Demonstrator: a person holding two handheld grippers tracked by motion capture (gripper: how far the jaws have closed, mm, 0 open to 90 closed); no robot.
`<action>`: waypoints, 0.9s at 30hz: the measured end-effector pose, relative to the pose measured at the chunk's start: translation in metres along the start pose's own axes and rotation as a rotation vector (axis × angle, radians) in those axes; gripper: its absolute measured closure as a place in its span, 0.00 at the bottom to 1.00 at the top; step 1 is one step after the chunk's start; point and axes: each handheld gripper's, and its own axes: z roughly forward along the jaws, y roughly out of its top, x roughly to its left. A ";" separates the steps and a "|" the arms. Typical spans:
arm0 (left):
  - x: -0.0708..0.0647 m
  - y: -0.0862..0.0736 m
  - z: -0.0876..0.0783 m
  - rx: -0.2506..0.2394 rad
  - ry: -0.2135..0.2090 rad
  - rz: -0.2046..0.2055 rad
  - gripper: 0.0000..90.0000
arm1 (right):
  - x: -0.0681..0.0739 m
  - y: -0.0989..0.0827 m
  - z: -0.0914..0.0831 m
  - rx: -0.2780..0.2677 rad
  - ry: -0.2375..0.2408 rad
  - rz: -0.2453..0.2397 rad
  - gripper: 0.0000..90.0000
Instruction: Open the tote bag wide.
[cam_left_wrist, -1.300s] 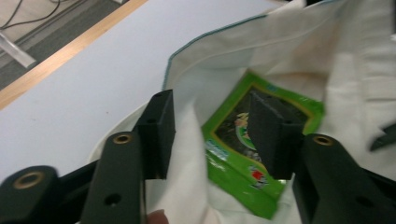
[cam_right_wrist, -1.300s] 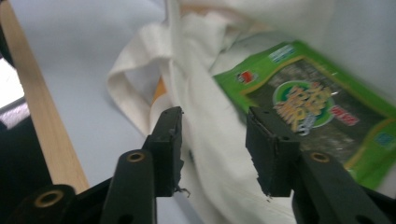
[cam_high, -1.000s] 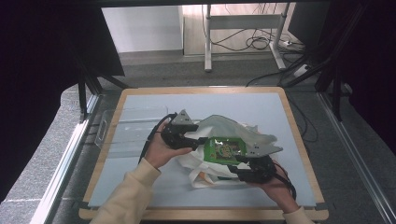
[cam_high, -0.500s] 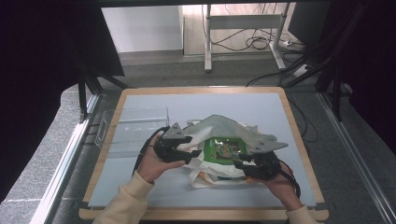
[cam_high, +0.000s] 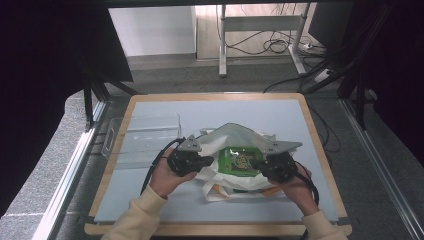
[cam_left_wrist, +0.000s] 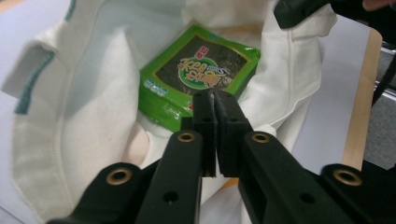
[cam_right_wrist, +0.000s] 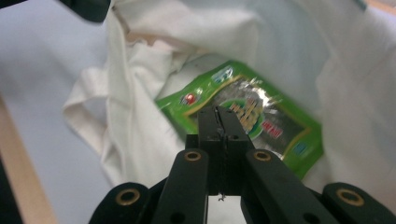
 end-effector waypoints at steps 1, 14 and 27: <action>0.001 -0.002 0.003 0.009 0.004 -0.007 0.99 | -0.002 0.007 0.004 0.003 -0.010 0.003 0.99; 0.005 -0.012 0.014 0.030 -0.005 -0.040 0.99 | -0.037 0.022 0.036 0.082 -0.144 0.049 0.99; 0.005 -0.020 0.023 0.053 -0.019 -0.054 0.99 | -0.062 0.013 0.044 0.109 -0.196 0.039 0.99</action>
